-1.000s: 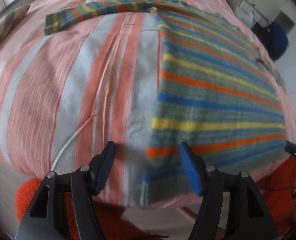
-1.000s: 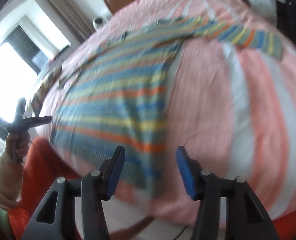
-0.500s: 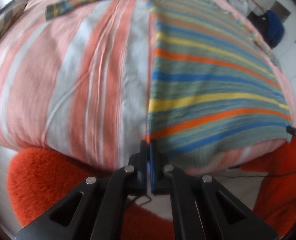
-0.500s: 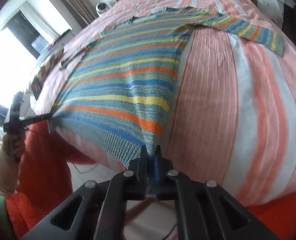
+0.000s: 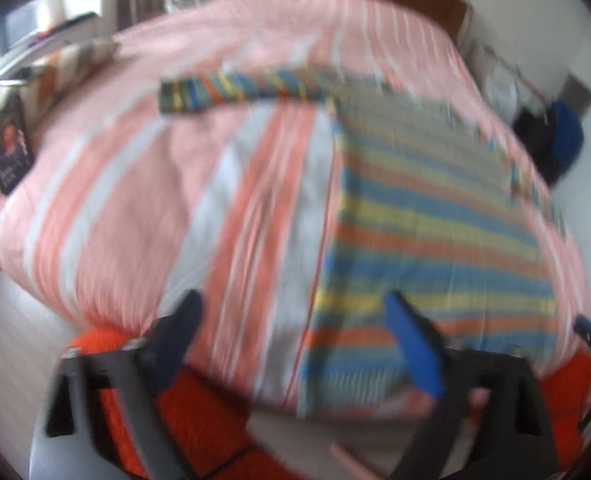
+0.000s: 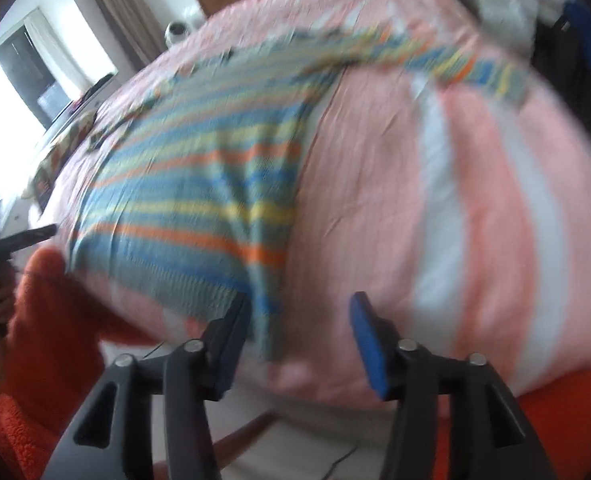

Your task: Fold small clothes

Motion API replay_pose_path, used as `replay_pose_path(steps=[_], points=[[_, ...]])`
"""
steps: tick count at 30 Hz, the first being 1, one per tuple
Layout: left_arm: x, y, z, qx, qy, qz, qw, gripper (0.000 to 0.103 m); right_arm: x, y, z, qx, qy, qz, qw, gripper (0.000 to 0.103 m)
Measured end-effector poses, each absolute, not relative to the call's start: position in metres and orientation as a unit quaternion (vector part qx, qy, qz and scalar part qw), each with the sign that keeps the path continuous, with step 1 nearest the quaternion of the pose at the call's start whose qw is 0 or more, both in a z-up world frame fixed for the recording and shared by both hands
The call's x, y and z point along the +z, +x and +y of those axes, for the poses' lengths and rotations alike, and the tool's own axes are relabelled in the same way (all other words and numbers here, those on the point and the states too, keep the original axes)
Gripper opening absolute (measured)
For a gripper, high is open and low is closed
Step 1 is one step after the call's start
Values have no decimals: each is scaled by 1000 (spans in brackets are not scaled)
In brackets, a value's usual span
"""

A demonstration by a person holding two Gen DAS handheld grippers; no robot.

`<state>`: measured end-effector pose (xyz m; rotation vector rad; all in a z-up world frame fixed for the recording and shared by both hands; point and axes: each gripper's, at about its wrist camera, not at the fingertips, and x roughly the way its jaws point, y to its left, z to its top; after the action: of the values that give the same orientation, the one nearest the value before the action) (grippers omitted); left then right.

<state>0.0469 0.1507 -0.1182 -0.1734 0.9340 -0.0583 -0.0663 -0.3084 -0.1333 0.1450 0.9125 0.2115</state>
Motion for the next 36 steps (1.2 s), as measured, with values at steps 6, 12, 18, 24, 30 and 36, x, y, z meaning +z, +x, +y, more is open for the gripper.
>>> replay_pose_path(steps=[6,12,18,24,30,36], points=[[-126,95,137,6,-54,410,910,98,-117,-16,-316,50,48,373,925,69],[-165,113,120,47,6,428,902,98,-143,23,-346,-31,88,353,931,69],[-178,102,129,55,-16,426,903,101,-168,22,-362,-49,102,367,923,70],[-179,101,130,54,-15,427,903,102,-175,25,-363,-47,97,364,925,74],[-181,101,130,55,-14,428,902,103,-177,22,-360,-48,89,361,927,76],[-182,101,133,51,-20,429,902,103,-178,22,-359,-46,79,362,928,78]])
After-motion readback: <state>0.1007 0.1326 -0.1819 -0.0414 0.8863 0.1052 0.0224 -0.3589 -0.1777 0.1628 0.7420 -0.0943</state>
